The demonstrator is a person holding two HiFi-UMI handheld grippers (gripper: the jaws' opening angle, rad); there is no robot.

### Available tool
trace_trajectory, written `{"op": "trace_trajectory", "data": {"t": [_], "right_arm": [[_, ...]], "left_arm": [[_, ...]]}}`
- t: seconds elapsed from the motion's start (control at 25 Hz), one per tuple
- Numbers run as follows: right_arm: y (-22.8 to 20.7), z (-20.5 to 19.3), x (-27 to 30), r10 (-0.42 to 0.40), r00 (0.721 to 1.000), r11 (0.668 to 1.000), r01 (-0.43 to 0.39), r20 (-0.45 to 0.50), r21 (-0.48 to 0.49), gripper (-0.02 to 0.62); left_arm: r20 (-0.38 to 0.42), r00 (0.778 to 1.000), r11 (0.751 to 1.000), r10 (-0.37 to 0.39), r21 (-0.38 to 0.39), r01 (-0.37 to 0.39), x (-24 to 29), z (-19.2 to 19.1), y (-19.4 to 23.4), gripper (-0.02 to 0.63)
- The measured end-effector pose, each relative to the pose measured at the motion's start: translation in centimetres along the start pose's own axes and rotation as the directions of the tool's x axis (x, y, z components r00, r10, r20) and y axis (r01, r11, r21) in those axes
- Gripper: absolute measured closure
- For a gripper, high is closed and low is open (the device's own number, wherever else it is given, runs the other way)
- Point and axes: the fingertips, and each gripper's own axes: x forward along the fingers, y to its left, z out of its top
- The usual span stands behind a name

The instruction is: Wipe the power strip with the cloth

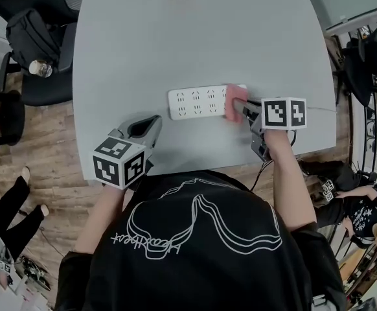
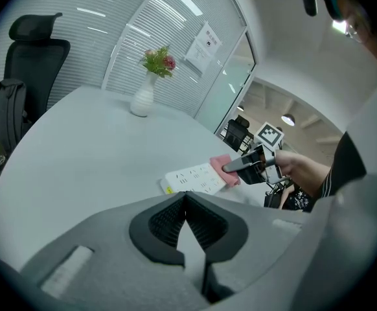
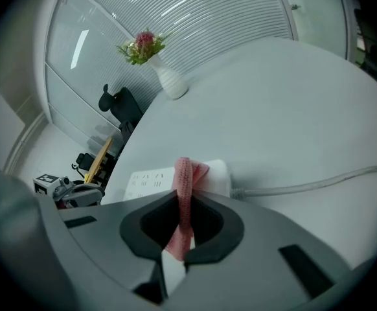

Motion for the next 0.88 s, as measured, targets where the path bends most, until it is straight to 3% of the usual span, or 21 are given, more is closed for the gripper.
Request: {"op": "trace_trajectory", "data": {"t": [0.28, 0.64, 0.88], "right_arm": [[-2.7, 0.1, -1.9, -0.051, 0.998, 0.998, 0.050, 0.033, 0.028, 0.565], [-3.4, 0.3, -2.3, -0.053, 0.998, 0.998, 0.050, 0.045, 0.048, 0.565], [-0.1, 1.8, -3.0, 0.045, 0.994, 0.999, -0.046, 0.095, 0.009, 0.565]], "left_arm": [[-0.008, 1.000, 1.000, -0.001, 0.000, 0.001, 0.4, 0.0, -0.4, 0.594], [-0.016, 1.000, 1.000, 0.000, -0.007, 0.000, 0.5, 0.0, -0.1, 0.594], [-0.010, 1.000, 1.000, 0.004, -0.016, -0.005, 0.0, 0.0, 0.1, 0.594]]}}
